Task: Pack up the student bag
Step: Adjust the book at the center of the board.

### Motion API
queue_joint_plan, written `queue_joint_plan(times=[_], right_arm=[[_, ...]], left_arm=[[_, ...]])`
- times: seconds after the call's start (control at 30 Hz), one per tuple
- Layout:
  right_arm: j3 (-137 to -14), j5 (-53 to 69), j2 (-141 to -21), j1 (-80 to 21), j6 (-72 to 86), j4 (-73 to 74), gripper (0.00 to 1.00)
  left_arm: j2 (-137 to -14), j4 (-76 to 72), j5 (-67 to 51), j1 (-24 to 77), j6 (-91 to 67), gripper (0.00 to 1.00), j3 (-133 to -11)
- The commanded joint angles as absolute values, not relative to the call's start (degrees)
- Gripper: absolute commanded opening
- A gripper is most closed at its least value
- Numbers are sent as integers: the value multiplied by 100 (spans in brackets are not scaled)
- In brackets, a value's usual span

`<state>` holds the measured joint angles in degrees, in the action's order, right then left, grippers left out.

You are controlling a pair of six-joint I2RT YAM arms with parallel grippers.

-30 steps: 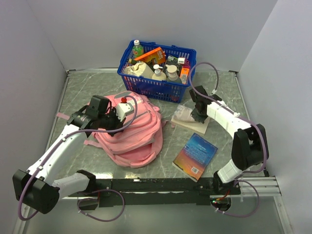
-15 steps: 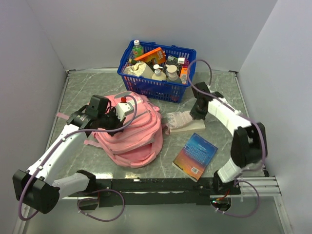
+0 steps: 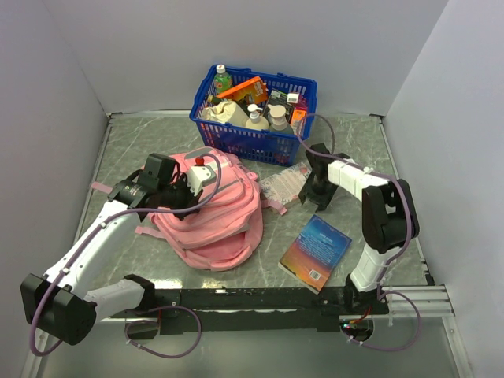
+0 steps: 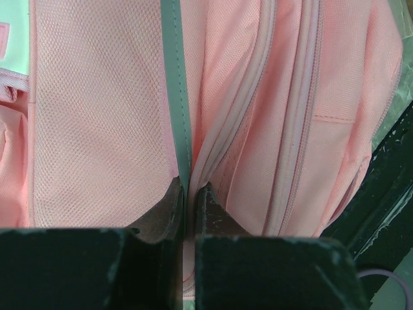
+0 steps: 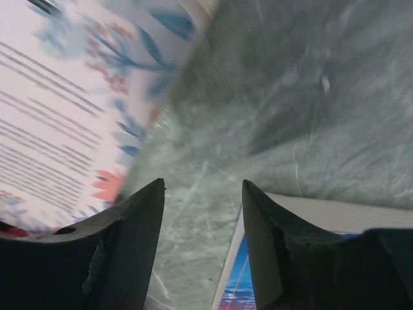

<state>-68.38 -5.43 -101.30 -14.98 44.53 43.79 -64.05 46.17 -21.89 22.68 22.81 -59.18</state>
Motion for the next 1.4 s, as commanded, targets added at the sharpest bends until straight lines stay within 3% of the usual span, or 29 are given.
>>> queue_joint_plan(times=[0.0,0.4,0.57,0.87,1.37], right_arm=[[-6548,-18,-9905,-1477,4737,3929,59],[-4975,105,-9079,-1661,5563,1021,56],[-5046,194,-9054,-1757,5625,1494,56],[-4184,18,-7893,-1907,5880,819,54],[-4457,-562,-9097,-1907,6556,335,59]], left_arm=[[-6469,4052,-1863,2118,2259,1,-6187],[-6451,4113,-1811,2118,2303,1,-6170],[-6416,4113,-1749,2118,2347,1,-6065],[-6486,4096,-1828,2118,2338,1,-6012],[-6469,4219,-1714,2109,2470,1,-6126]])
